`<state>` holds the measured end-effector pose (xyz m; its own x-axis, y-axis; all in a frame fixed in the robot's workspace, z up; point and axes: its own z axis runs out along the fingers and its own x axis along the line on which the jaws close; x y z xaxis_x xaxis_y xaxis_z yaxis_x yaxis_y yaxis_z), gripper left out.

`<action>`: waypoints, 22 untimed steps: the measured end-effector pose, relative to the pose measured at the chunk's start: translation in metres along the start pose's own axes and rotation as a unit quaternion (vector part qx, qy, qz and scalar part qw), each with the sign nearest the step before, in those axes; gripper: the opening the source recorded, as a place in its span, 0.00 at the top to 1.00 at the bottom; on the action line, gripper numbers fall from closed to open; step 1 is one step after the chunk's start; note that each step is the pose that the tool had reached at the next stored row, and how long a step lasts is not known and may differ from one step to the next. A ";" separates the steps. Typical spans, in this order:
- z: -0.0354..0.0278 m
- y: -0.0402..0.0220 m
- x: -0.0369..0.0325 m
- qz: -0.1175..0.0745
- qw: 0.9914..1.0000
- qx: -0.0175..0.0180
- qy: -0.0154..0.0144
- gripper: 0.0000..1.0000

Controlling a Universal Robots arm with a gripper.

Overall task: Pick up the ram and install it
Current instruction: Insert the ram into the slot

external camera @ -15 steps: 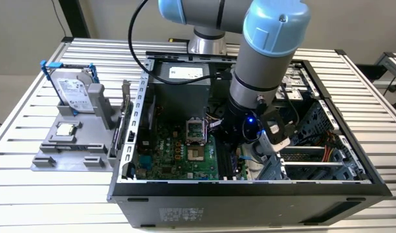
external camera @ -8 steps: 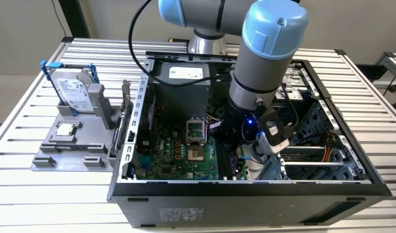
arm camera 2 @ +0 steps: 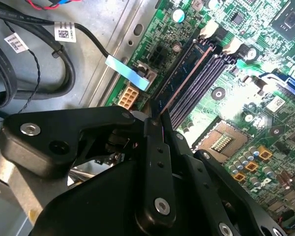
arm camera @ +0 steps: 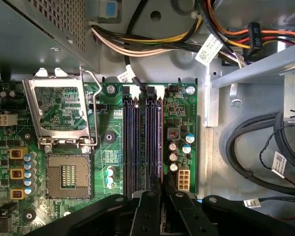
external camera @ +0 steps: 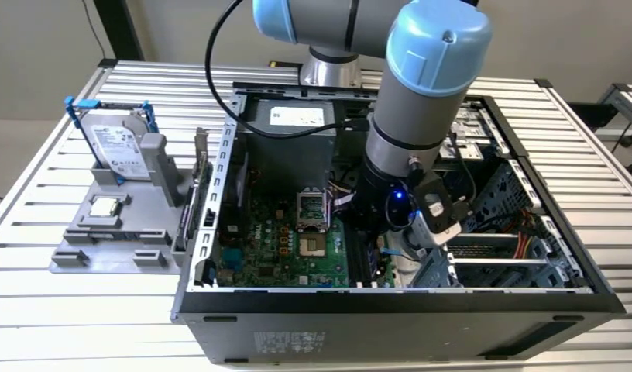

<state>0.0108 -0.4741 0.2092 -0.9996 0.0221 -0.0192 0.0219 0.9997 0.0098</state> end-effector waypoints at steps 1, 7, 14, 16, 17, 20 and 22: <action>0.0001 0.0001 0.0000 0.000 1.000 0.000 0.000 0.00; -0.0004 0.0000 0.0000 -0.001 1.000 0.000 0.000 0.00; -0.0213 0.0002 -0.0003 -0.001 1.000 0.000 0.000 0.00; -0.0302 0.0003 -0.0005 -0.001 1.000 0.000 0.000 0.00; -0.0347 0.0003 -0.0006 -0.001 1.000 0.000 0.000 0.00; -0.0431 0.0004 -0.0008 -0.001 1.000 0.000 0.000 0.00; -0.0451 0.0004 -0.0008 -0.001 1.000 0.000 0.000 0.00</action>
<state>0.0107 -0.4741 0.2543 -0.9996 0.0203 -0.0190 0.0201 0.9998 0.0094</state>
